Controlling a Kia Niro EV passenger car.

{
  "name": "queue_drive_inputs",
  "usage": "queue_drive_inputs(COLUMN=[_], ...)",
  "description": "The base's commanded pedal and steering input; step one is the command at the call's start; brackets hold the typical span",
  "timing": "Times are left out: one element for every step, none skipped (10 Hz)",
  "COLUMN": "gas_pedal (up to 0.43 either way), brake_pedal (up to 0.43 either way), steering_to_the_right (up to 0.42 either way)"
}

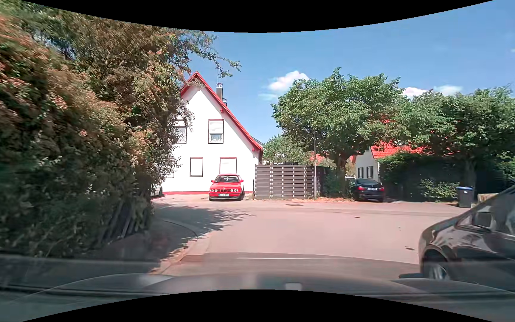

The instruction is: Follow the waypoints while adhering to traffic rules and regulations

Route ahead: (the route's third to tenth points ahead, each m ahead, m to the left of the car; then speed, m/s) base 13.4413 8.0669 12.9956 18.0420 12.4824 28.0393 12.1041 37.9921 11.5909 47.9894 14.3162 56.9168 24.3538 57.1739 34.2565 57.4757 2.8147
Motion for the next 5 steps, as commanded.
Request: queue_drive_inputs(gas_pedal=[0.000, 0.000, 0.000, 0.000, 0.000], brake_pedal=[0.213, 0.213, 0.207, 0.207, 0.207], steering_to_the_right=[0.001, 0.003, 0.004, 0.008, 0.010])
